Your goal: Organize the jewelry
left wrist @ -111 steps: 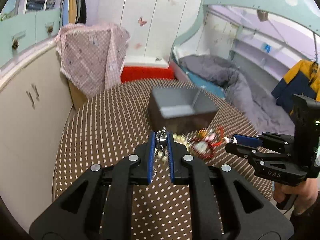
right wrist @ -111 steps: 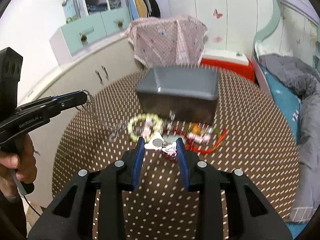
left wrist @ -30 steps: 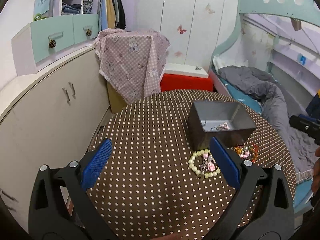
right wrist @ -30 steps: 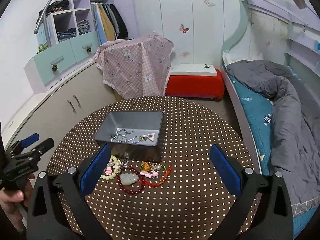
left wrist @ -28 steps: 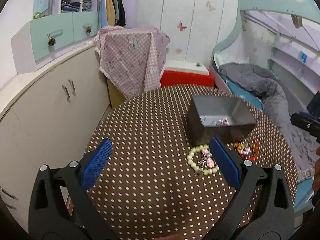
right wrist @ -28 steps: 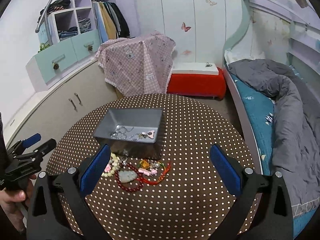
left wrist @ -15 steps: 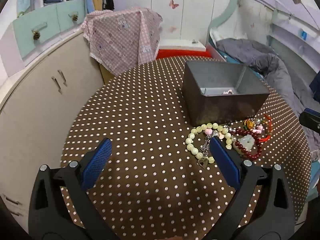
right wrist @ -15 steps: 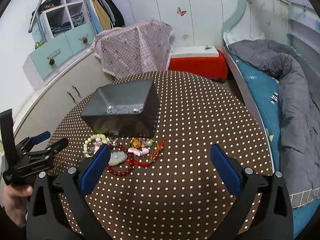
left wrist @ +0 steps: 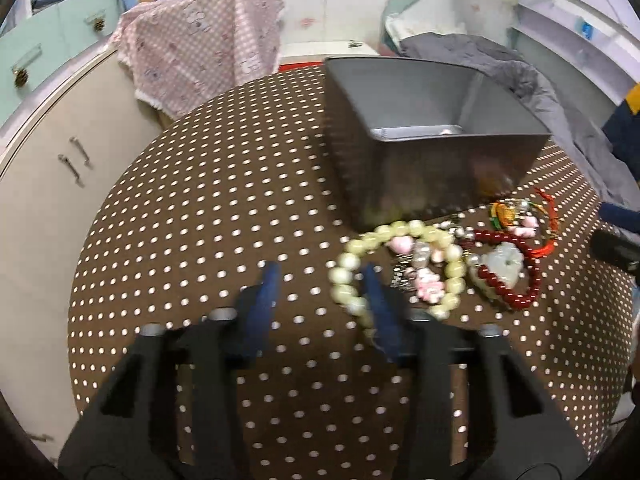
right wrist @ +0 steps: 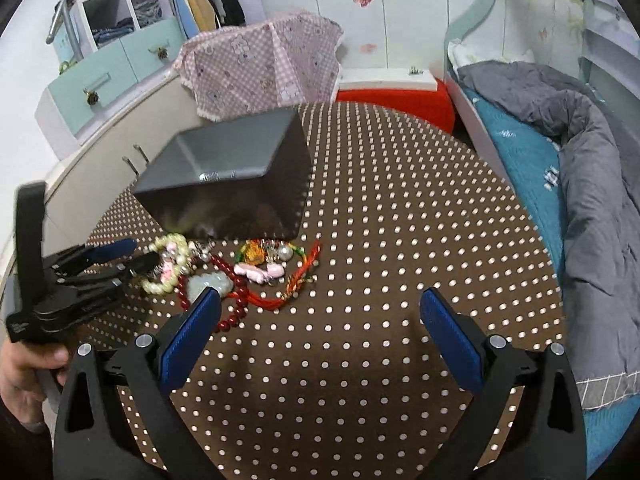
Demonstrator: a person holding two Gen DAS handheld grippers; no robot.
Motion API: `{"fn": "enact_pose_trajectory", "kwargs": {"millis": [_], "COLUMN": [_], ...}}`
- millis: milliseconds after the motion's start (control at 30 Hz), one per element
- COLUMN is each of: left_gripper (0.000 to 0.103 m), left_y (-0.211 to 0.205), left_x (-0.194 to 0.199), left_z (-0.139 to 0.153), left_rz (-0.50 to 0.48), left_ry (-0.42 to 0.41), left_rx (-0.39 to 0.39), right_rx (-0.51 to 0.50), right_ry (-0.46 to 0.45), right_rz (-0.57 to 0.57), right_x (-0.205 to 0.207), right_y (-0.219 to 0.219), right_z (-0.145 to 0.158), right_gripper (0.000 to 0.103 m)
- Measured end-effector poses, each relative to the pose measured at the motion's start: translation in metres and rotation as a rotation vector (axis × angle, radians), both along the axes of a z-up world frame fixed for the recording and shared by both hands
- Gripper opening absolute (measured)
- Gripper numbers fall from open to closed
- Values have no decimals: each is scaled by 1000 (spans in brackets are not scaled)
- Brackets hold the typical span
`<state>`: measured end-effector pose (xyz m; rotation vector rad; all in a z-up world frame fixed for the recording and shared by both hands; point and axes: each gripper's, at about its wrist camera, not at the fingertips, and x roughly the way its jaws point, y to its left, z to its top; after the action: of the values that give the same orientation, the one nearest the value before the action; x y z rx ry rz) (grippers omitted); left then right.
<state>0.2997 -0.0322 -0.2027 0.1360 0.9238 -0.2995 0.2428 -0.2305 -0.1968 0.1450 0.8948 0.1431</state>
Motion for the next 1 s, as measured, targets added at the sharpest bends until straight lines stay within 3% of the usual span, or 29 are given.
{"fn": "enact_pose_trajectory", "kwargs": {"millis": [67,100,167,200,267,300,333,367,700,1000], "left_gripper": [14,13,9,9,9,9,9,9,9,9], "left_y": [-2,-1,0,1,3,4,6,8,23,29], "left_x": [-1,-1,-3,-5,-7,-11,-12,-15,-40,-59], "left_z": [1,2,3,6,10,15,19,24,78,103], "left_rz": [-13,-13,-11,-9,-10,-12,-13,-14,-19,-29], "left_ry": [10,12,11,3,-13,-27,-38,-55,-182,-239], "left_rx": [-22,-35,-48,-52,-60,-65,-65,-64,-124,-169], "right_rx": [14,19,17,14,-12,-36,-36,-27,-32,-15], "right_ry": [9,12,25,31,42,38,39,36,-144,-251], "right_rz": [6,9,17,25,51,60,74,82,129,155], "right_x": [4,8,15,19,24,24,23,22,-13,-32], "right_y": [1,2,5,7,14,18,20,21,12,12], "right_z": [-5,-7,-11,-12,-16,-17,-17,-15,45,89], "right_gripper": [84,80,61,57,34,27,12,8,6,6]}}
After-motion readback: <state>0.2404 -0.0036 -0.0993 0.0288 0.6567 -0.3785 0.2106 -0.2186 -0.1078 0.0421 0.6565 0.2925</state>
